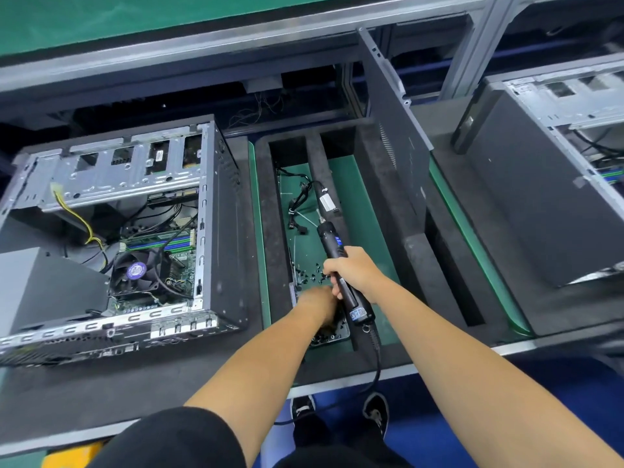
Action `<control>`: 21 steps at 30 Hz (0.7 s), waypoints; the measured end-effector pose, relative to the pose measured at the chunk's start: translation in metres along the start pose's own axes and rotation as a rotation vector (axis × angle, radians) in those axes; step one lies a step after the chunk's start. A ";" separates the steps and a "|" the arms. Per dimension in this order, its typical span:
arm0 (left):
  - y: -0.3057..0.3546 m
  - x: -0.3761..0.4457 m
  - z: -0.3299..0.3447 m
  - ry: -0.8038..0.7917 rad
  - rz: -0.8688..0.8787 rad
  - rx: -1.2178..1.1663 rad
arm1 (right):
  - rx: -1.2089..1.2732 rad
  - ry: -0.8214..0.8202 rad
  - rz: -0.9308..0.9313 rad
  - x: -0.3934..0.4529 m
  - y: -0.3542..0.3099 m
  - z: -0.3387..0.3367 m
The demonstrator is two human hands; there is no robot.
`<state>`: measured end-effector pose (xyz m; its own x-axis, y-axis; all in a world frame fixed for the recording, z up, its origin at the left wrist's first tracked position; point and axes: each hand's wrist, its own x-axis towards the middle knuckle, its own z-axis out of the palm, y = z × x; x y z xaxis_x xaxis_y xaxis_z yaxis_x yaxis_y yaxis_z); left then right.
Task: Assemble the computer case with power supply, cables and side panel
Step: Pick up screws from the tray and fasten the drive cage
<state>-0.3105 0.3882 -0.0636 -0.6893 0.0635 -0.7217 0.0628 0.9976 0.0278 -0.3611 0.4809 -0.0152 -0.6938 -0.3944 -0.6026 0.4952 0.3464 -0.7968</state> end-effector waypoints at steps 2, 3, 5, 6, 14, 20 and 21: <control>0.000 0.000 0.002 0.057 -0.036 -0.060 | -0.003 0.001 -0.004 0.000 0.001 -0.001; 0.000 0.001 0.003 0.070 -0.046 -0.088 | -0.004 0.001 -0.006 0.000 0.001 -0.001; 0.001 0.000 0.003 0.071 -0.044 -0.132 | -0.006 -0.004 -0.010 0.000 0.002 -0.002; 0.001 -0.001 0.001 0.067 -0.047 -0.159 | -0.001 -0.009 -0.010 0.000 0.002 -0.003; 0.000 0.000 -0.002 0.159 -0.097 -0.336 | 0.026 -0.018 -0.003 -0.001 0.002 -0.004; -0.014 -0.001 -0.026 0.327 -0.154 -0.533 | 0.043 -0.037 0.019 -0.001 -0.002 -0.006; -0.017 -0.002 -0.031 0.354 -0.182 -0.544 | 0.049 -0.039 0.023 -0.002 -0.002 -0.005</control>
<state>-0.3331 0.3725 -0.0413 -0.8555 -0.1948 -0.4798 -0.3852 0.8586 0.3382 -0.3638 0.4855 -0.0125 -0.6616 -0.4203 -0.6210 0.5360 0.3140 -0.7836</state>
